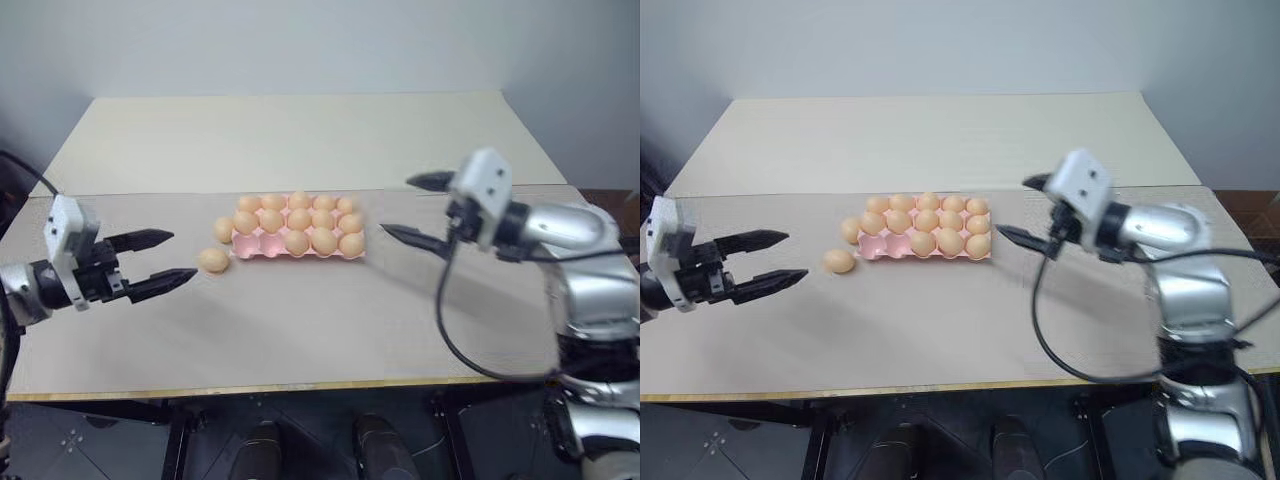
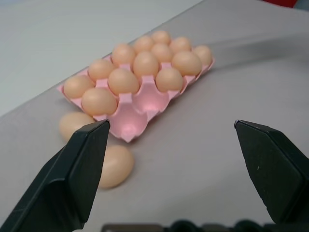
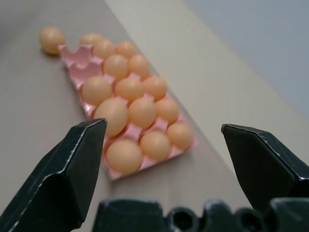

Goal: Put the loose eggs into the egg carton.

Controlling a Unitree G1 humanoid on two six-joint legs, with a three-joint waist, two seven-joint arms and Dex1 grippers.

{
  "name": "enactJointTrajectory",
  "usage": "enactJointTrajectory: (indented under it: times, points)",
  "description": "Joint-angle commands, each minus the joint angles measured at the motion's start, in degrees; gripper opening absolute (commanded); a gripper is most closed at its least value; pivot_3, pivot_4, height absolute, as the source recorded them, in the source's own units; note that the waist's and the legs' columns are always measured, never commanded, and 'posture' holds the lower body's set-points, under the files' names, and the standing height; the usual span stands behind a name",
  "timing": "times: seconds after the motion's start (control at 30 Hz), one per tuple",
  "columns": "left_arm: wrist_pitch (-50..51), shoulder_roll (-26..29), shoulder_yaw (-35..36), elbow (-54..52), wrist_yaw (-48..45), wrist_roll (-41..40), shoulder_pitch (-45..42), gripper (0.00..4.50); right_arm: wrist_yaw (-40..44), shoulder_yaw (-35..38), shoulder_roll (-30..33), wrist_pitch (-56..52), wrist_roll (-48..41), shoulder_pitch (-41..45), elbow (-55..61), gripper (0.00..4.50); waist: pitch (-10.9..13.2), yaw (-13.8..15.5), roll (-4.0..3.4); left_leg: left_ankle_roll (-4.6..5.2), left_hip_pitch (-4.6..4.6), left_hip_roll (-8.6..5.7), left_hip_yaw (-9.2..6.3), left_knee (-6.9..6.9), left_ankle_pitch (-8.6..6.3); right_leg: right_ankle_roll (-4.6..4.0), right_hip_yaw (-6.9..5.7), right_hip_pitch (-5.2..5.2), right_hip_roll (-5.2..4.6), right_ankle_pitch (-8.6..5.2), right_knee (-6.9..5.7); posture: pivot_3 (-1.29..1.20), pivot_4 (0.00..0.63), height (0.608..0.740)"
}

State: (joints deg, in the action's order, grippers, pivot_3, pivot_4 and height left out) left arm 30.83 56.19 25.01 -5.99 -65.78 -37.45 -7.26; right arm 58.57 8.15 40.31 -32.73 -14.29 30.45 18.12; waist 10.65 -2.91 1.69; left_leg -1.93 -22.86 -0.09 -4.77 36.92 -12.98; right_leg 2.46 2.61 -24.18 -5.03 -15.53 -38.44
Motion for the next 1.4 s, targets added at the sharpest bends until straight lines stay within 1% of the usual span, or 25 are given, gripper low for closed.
enactJointTrajectory:
  times: [0.03, 0.1, 0.17, 0.3, 0.43, 0.57, 0.7, 0.83, 0.93, 1.07, 1.13, 1.23, 1.33, 1.4]
  points:
    - [-1.96, 0.50, 3.89, 0.73, -0.17, 0.80, 2.22, 4.50, 5.55, 6.77, 5.97, -5.00, -8.42, -5.93, 4.88, 4.45, 0.00, 0.14, 0.00, 0.00, 0.00, -0.01, 0.01, 0.00, 0.00, 0.00, 0.00, 0.03, -0.01, 0.00, 0.04, 0.00, 0.150, 0.740]
    - [-1.36, -0.08, 4.86, 0.42, 0.78, 0.18, 2.92, 4.50, 7.15, 8.01, 8.75, -6.29, -10.72, -9.82, 5.66, 4.45, 0.00, 0.20, 0.01, 0.00, 0.02, -0.01, 0.04, 0.06, 0.00, 0.00, 0.00, 0.06, -0.02, 0.00, 0.02, 0.00, 0.150, 0.740]
    - [-0.91, -0.49, 5.52, -0.37, 0.95, -0.19, 4.16, 4.50, 6.93, 8.69, 9.76, -6.41, -12.35, -11.94, 6.12, 4.45, -0.01, 0.13, 0.01, 0.01, 0.14, 0.02, 0.04, 0.06, 0.00, 0.00, 0.00, 0.18, 0.00, 0.00, 0.00, 0.00, 0.150, 0.740]
    - [-0.29, -0.76, 5.91, -1.74, 1.44, -0.41, 5.59, 4.50, 5.13, 8.26, 10.18, -5.97, -14.12, -11.85, 6.04, 4.45, -0.01, 0.17, 0.01, 0.01, 0.23, 0.01, 0.07, 0.04, 0.00, 0.00, 0.04, 0.25, -0.01, 0.00, 0.01, 0.00, 0.150, 0.740]
    - [1.23, -1.07, 5.17, -3.38, 3.75, -0.53, 5.53, 4.50, 4.88, 6.80, 10.89, -3.84, -13.47, -11.47, 4.75, 4.45, -0.01, 0.41, 0.02, 0.01, 0.13, -0.01, 0.06, 0.04, 0.00, 0.00, 0.02, 0.20, -0.04, 0.00, 0.05, 0.00, 0.150, 0.740]
    - [6.08, -3.17, 2.54, -5.80, 9.78, -1.25, 3.93, 4.50, 4.31, 5.63, 11.05, -2.21, -13.03, -10.55, 3.69, 4.45, -0.01, 0.44, 0.02, 0.01, 0.13, -0.01, 0.06, 0.05, 0.00, 0.01, 0.01, 0.20, -0.04, 0.00, 0.06, 0.00, 0.150, 0.740]
    - [8.45, -8.33, -3.21, -6.75, 20.35, 2.91, 0.44, 4.50, 3.25, 4.45, 10.72, -0.95, -12.77, -9.06, 3.28, 4.45, -0.03, 0.48, 0.04, 0.01, 0.15, -0.02, 0.06, 0.06, 0.00, 0.02, 0.01, 0.23, -0.04, 0.01, 0.03, 0.00, 0.150, 0.740]
    - [5.43, -12.70, -7.85, -3.19, 26.98, 8.89, -3.62, 4.50, 2.09, 3.97, 10.55, -0.13, -12.79, -8.08, 3.22, 4.45, -0.04, 0.57, 0.07, 0.00, 0.07, -0.05, 0.06, 0.10, 0.00, 0.02, 0.01, 0.16, -0.06, 0.02, 0.01, 0.00, 0.150, 0.740]
    - [3.65, -14.92, -10.54, 0.80, 28.78, 11.76, -7.15, 4.50, 1.36, 4.04, 10.45, 0.00, -13.07, -7.96, 3.54, 4.45, -0.06, 0.63, 0.10, 0.00, 0.05, -0.05, 0.05, 0.10, 0.00, 0.02, 0.00, 0.14, -0.05, 0.02, 0.00, 0.00, 0.150, 0.740]
    - [0.02, -17.08, -13.64, 6.59, 28.37, 14.59, -11.27, 4.50, 0.10, 4.56, 10.09, -0.04, -13.54, -8.91, 5.01, 4.45, -0.07, 0.66, 0.11, 0.00, 0.03, -0.08, 0.05, 0.11, 0.00, 0.02, 0.00, 0.13, -0.08, 0.02, 0.01, 0.00, 0.150, 0.740]
    - [-1.48, -17.48, -15.94, 9.27, 26.46, 15.91, -13.13, 4.50, -0.57, 5.08, 10.00, -0.19, -13.98, -9.76, 6.35, 4.45, -0.07, 0.70, 0.11, 0.00, 0.02, -0.07, 0.05, 0.12, 0.00, 0.02, 0.00, 0.13, -0.08, 0.02, 0.00, 0.00, 0.150, 0.740]
    - [-2.72, -18.19, -17.29, 12.67, 25.19, 16.91, -15.53, 4.50, -1.31, 5.51, 10.14, -0.55, -14.70, -10.17, 7.41, 4.45, -0.07, 0.62, 0.11, 0.00, 0.02, -0.08, 0.05, 0.13, 0.00, 0.02, -0.01, 0.13, -0.07, 0.02, 0.00, 0.00, 0.150, 0.740]
    - [-2.71, -18.85, -18.86, 16.71, 24.31, 18.21, -18.77, 3.87, -2.03, 5.93, 10.32, -1.14, -16.00, -9.91, 8.47, 4.50, -0.08, 0.70, 0.12, 0.00, 0.01, -0.08, 0.04, 0.20, 0.00, 0.02, -0.02, 0.14, -0.06, 0.02, -0.04, 0.00, 0.150, 0.740]
    - [-2.92, -18.90, -19.36, 17.50, 23.59, 18.68, -19.36, 3.21, -2.45, 5.99, 10.45, -1.23, -16.39, -9.84, 8.79, 4.50, -0.08, 0.55, 0.12, 0.00, 0.01, -0.08, 0.04, 0.22, 0.00, 0.03, -0.02, 0.15, -0.06, 0.02, -0.04, 0.00, 0.150, 0.740]
